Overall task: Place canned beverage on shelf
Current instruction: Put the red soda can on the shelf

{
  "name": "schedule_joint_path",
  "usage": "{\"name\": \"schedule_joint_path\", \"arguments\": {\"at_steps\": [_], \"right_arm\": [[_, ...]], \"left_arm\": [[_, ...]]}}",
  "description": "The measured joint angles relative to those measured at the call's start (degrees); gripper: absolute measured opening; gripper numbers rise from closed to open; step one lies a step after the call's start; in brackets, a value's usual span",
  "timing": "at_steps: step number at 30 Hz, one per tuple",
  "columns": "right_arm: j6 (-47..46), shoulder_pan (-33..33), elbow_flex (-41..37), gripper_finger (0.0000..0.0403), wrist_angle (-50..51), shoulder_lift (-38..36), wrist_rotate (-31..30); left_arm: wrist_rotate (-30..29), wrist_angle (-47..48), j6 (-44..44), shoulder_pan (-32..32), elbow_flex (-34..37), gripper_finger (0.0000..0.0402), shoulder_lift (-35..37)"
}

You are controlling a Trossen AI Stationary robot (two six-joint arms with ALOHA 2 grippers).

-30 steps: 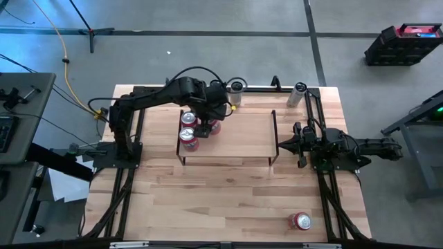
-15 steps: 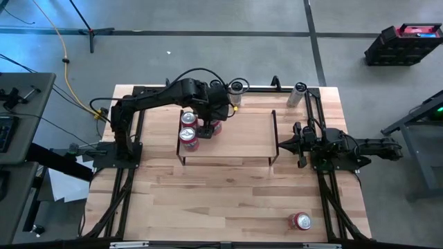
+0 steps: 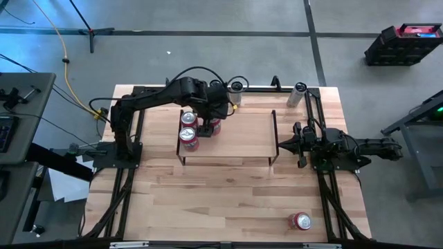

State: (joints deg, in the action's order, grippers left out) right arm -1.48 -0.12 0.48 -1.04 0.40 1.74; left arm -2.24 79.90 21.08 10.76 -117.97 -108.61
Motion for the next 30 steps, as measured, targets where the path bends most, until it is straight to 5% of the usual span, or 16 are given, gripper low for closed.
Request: {"name": "schedule_joint_path", "arguments": {"at_steps": [30], "right_arm": [[0.0, 0.0, 0.0, 0.0, 0.0, 0.0, 0.0]], "left_arm": [[-3.4, 2.8, 2.6, -0.7, -0.5, 0.0319, 1.7]]}}
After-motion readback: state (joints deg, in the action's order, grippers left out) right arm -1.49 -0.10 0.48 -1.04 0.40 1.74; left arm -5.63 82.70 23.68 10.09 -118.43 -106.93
